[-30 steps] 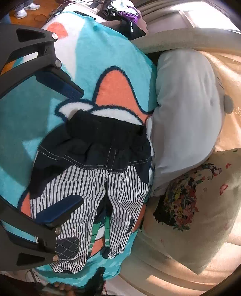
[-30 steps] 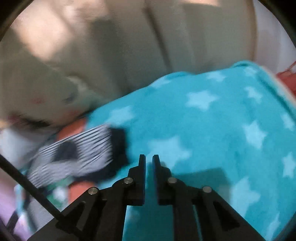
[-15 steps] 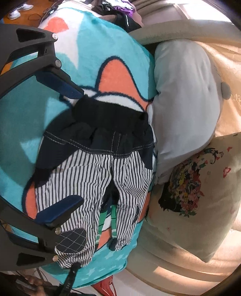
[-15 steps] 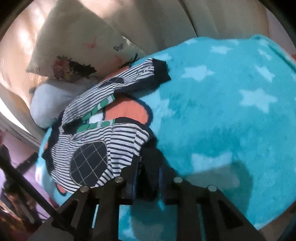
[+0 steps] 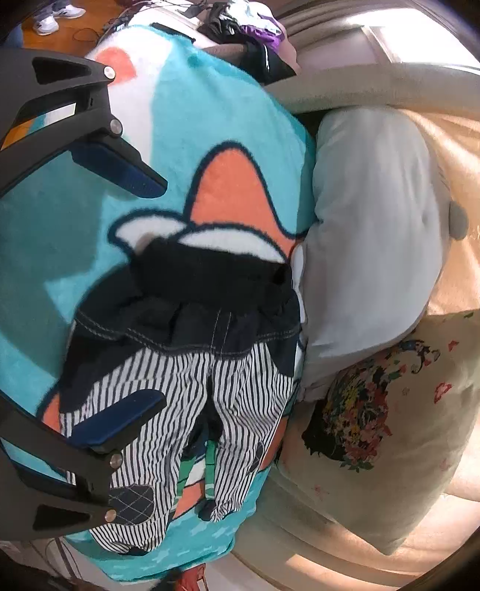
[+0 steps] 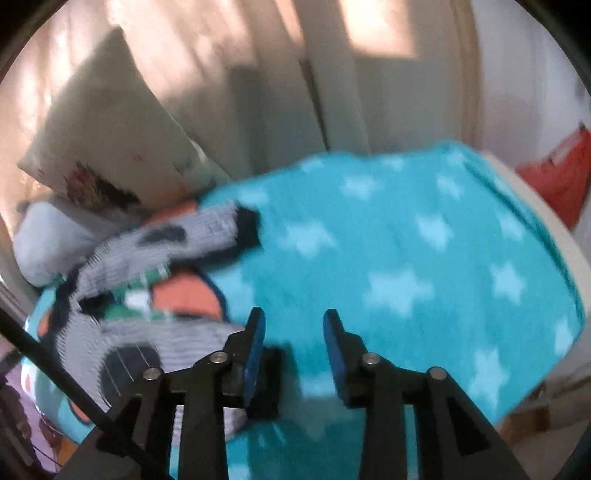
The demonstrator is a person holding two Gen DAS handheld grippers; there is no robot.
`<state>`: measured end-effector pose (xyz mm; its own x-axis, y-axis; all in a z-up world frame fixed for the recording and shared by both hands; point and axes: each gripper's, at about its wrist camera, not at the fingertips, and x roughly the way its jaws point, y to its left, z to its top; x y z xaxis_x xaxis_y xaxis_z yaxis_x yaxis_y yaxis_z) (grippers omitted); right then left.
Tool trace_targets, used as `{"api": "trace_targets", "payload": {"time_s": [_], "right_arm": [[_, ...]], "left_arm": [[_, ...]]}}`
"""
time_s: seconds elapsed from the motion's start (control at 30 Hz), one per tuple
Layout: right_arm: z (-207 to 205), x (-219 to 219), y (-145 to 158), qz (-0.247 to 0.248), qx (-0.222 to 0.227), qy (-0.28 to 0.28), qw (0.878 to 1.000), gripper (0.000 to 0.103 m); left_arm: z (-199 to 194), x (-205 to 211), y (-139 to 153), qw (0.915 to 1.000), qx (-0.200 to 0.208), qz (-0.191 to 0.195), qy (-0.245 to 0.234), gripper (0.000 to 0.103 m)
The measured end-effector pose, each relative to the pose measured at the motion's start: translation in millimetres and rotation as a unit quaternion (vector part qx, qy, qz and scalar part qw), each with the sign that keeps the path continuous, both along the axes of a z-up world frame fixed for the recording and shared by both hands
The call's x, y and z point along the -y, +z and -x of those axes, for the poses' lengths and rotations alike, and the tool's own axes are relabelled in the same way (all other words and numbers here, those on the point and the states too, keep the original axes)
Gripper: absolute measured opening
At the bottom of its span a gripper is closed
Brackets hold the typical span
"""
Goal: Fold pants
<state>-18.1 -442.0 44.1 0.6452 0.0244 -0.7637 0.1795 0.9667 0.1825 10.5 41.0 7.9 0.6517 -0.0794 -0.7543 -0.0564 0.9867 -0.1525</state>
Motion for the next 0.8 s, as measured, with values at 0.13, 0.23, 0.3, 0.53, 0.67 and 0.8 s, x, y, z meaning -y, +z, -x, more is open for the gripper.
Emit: {"api": "trace_targets", "payload": {"time_s": [0.13,0.23,0.3,0.53,0.67,0.8], "right_arm": [[-67,-17,8,-0.025,-0.009,0.064,0.998,0.051],[-130,-21,-22,-0.019,-0.066,0.064,0.996,0.051],[-160,-14,-45,-0.033,-0.096,0.054,0.993,0.051],[-171,-20,-59,-0.041,-0.113,0.082,0.989,0.018],[-160,-1,-63,-0.033,-0.118,0.053,0.991,0.021],[-148,5,-44,-0.014,-0.098,0.047,0.994,0.041]], "left_arm": [[0,13,-3,0.9998,-0.002,0.005,-0.017,0.103],[4,15,-1,0.9998,-0.001,0.002,-0.019,0.103],[6,10,2,0.9999,0.004,-0.005,-0.014,0.103],[-10,-21,0,0.9996,-0.001,-0.020,0.022,0.103],[-28,-25,4,1.0000,-0.005,-0.005,0.004,0.103],[-47,-8,21,0.9982,0.016,-0.043,-0.040,0.103]]}}
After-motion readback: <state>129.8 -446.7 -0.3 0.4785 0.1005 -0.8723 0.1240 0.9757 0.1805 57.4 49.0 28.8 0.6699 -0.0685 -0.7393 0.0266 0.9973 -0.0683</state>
